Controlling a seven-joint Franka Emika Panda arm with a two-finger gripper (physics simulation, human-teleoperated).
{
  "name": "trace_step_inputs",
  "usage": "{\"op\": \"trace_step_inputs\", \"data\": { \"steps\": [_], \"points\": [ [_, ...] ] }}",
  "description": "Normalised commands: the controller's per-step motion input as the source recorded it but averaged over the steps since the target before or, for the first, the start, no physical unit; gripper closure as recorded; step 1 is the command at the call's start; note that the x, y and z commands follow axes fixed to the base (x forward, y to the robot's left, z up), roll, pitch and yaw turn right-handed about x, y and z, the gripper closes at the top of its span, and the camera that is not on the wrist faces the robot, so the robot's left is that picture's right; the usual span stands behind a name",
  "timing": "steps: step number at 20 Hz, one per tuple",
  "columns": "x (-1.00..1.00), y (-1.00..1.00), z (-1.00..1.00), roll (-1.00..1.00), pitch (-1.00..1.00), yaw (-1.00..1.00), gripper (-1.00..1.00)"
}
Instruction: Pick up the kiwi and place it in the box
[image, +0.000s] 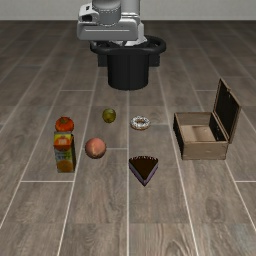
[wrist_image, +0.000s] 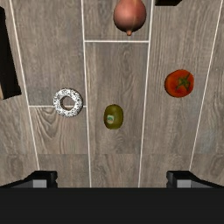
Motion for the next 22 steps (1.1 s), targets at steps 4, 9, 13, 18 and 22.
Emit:
{"op": "trace_step_inputs", "data": {
  "steps": [4, 9, 13, 18, 22],
  "points": [
    [0.00, 0.00, -1.00, 0.00, 0.00, 0.00, -1.00],
    [0.00, 0.00, -1.00, 0.00, 0.00, 0.00, -1.00],
    [0.00, 0.00, -1.00, 0.00, 0.00, 0.00, -1.00],
    [0.00, 0.00, -1.00, 0.00, 0.00, 0.00, -1.00],
    [-0.50, 0.00, -0.50, 0.00, 0.00, 0.00, -1.00]
  ]
}}
